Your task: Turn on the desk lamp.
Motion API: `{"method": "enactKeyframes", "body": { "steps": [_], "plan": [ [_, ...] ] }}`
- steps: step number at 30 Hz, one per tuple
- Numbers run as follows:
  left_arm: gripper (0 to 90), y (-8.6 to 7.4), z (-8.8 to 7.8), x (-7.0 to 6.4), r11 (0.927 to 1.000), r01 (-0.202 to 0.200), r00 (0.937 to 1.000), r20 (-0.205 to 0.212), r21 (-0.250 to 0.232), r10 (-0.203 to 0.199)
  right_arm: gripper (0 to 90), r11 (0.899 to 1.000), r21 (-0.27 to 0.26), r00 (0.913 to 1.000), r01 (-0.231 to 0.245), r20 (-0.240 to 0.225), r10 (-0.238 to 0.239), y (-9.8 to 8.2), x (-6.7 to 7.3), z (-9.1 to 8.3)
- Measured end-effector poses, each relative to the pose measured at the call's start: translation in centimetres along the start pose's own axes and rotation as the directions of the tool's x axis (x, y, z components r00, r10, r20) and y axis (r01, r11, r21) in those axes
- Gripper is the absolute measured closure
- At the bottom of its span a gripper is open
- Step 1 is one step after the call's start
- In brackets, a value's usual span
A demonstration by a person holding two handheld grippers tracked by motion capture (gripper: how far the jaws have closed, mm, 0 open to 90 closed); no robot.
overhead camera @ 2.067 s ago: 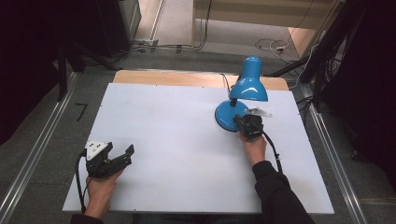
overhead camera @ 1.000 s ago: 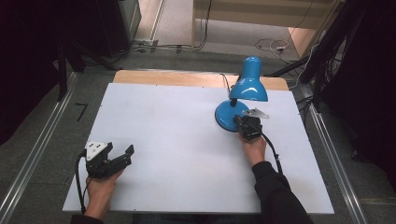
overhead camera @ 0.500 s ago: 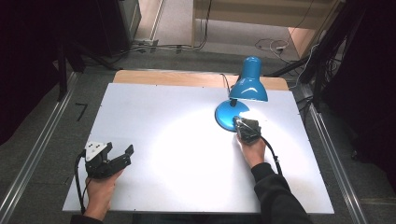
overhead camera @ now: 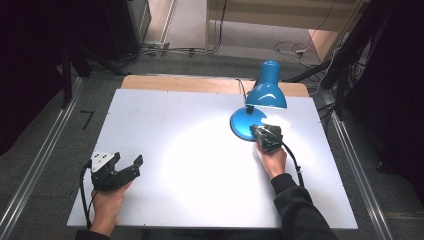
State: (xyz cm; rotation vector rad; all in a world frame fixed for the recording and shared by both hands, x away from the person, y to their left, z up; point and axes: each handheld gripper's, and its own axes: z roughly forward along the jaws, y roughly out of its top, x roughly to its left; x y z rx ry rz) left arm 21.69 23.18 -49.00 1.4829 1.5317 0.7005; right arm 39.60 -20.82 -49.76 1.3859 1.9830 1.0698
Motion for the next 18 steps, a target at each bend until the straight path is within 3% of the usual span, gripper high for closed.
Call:
{"method": "enactKeyframes", "body": {
  "steps": [3,8,10,12,15,18],
  "plan": [
    [20.1,0.0,0.0,0.1,1.0000,0.002,1.0000,0.001,0.000,-0.002,80.4,1.000,0.004,0.9999,-0.011,-0.008,0.011,0.0,-0.5,-0.3],
    [20.1,0.1,-0.1,0.0,1.0000,0.003,1.0000,0.003,-0.002,-0.003,62.1,0.999,-0.013,0.9982,-0.032,-0.052,0.032,0.3,-0.9,-1.3],
    [20.1,0.1,-0.1,0.0,1.0000,0.002,1.0000,0.003,-0.003,-0.002,60.5,0.999,-0.013,0.9977,-0.037,-0.058,0.036,0.4,-0.9,-1.5],
    [20.1,0.1,-0.1,0.0,1.0000,0.002,1.0000,0.004,-0.003,-0.002,52.9,0.999,-0.012,0.9966,-0.041,-0.072,0.040,0.5,-1.1,-1.8],
    [20.1,0.1,-0.1,0.0,1.0000,0.001,1.0000,0.004,-0.004,-0.001,41.7,1.000,0.007,0.9952,-0.017,-0.096,0.018,0.3,-1.5,-2.3],
    [20.2,0.1,-0.2,0.0,1.0000,0.003,1.0000,0.006,-0.006,-0.003,38.5,1.000,0.013,0.9944,-0.021,-0.103,0.023,0.2,-1.7,-2.6]
  ]
}}
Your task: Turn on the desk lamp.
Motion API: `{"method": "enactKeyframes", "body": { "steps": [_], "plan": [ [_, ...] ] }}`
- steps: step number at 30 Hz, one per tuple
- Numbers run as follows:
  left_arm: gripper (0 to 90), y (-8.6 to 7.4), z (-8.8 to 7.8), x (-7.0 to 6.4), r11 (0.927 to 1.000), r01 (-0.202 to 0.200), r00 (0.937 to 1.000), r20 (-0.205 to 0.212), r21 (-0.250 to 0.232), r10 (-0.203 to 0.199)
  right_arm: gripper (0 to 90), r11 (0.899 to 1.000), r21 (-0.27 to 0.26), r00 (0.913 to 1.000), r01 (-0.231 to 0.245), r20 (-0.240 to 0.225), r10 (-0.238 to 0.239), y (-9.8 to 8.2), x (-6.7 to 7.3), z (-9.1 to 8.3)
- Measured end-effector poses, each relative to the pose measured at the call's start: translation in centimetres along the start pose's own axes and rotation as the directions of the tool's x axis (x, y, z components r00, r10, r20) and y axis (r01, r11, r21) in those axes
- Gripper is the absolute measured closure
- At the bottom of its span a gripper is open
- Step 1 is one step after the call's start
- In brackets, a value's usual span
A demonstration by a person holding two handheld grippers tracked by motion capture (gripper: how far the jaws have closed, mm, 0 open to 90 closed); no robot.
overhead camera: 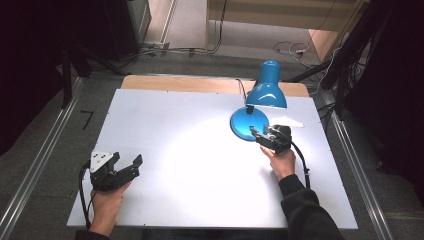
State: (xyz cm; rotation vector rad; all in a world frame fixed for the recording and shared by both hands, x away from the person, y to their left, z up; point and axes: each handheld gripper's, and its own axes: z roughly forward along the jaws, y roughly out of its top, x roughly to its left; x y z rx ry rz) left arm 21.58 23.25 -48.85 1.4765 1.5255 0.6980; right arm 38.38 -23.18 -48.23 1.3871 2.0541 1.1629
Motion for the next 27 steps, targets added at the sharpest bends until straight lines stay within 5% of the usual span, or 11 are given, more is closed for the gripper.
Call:
{"method": "enactKeyframes", "body": {
  "steps": [27],
  "plan": [
    [20.1,0.1,-0.1,-0.1,1.0000,-0.003,1.0000,0.002,-0.003,0.003,26.6,1.000,0.015,0.9990,0.005,-0.044,-0.004,-1.9,-0.8,-5.0]
  ]
}}
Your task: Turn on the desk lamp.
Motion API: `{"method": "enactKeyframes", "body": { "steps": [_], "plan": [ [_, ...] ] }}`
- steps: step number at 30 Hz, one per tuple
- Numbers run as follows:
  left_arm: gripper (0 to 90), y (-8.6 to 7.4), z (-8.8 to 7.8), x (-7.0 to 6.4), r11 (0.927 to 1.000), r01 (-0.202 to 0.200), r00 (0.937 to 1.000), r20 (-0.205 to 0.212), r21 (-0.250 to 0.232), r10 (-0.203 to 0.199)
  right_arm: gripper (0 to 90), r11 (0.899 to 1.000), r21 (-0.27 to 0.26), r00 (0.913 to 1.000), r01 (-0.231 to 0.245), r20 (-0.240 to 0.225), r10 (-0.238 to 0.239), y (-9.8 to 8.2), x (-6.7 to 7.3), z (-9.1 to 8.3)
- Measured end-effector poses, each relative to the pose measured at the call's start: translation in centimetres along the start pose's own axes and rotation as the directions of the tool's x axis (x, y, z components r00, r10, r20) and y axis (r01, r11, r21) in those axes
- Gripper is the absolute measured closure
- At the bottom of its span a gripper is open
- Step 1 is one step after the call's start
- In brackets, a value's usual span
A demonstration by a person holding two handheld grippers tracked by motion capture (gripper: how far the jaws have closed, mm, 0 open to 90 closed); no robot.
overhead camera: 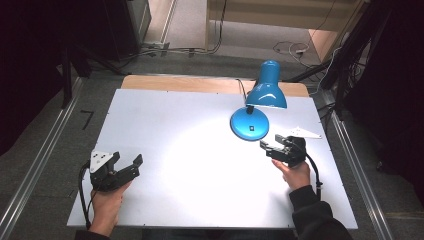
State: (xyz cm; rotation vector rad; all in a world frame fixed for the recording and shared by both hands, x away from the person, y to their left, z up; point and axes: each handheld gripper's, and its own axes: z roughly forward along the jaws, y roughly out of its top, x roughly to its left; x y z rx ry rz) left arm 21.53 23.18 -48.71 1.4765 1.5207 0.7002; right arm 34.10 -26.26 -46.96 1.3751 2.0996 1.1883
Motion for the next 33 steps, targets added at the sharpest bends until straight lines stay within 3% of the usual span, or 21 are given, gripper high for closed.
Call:
{"method": "enactKeyframes", "body": {
  "steps": [8,33],
  "plan": [
    [20.1,0.0,0.0,0.0,1.0000,0.001,1.0000,0.002,-0.001,-0.001,25.3,1.000,0.022,0.9999,-0.004,0.014,0.004,-0.7,-0.7,-1.0],
    [20.1,0.0,0.1,-0.1,1.0000,-0.003,1.0000,0.002,-0.002,0.003,24.9,1.000,0.003,0.9992,0.000,0.039,0.000,-2.1,-1.9,-4.6]
  ]
}}
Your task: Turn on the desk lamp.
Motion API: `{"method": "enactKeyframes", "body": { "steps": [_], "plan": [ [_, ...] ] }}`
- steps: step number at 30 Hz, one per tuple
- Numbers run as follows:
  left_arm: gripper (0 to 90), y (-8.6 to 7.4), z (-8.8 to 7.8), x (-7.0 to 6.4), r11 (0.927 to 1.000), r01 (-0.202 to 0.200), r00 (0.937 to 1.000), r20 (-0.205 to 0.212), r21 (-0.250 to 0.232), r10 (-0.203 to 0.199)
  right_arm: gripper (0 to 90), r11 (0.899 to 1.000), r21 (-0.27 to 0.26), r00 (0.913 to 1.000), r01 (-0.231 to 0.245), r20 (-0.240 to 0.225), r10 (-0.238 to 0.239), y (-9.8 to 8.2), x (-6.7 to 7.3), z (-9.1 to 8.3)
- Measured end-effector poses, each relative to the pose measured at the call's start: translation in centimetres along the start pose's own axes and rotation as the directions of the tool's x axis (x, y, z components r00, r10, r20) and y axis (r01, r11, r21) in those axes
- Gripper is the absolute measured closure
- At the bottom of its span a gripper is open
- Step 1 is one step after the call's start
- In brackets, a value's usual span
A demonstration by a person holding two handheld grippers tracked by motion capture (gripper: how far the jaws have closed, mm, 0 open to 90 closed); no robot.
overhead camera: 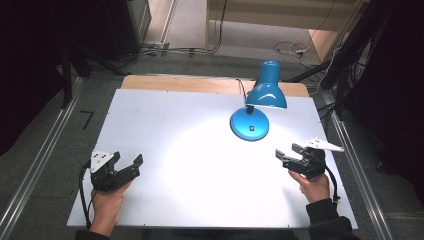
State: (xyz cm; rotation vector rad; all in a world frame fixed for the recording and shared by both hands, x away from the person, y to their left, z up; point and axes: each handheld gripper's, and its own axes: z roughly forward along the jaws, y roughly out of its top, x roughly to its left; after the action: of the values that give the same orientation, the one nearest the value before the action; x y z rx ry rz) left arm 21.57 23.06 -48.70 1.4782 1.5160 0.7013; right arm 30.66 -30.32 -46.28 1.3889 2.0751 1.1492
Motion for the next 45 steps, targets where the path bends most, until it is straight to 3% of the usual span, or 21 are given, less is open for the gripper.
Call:
{"method": "enactKeyframes", "body": {
  "steps": [45],
  "plan": [
    [20.1,0.0,0.0,-0.1,1.0000,-0.003,1.0000,-0.006,0.001,0.003,23.9,0.998,-0.001,0.9933,-0.063,0.097,0.063,-3.6,-3.8,-4.6]
  ]
}}
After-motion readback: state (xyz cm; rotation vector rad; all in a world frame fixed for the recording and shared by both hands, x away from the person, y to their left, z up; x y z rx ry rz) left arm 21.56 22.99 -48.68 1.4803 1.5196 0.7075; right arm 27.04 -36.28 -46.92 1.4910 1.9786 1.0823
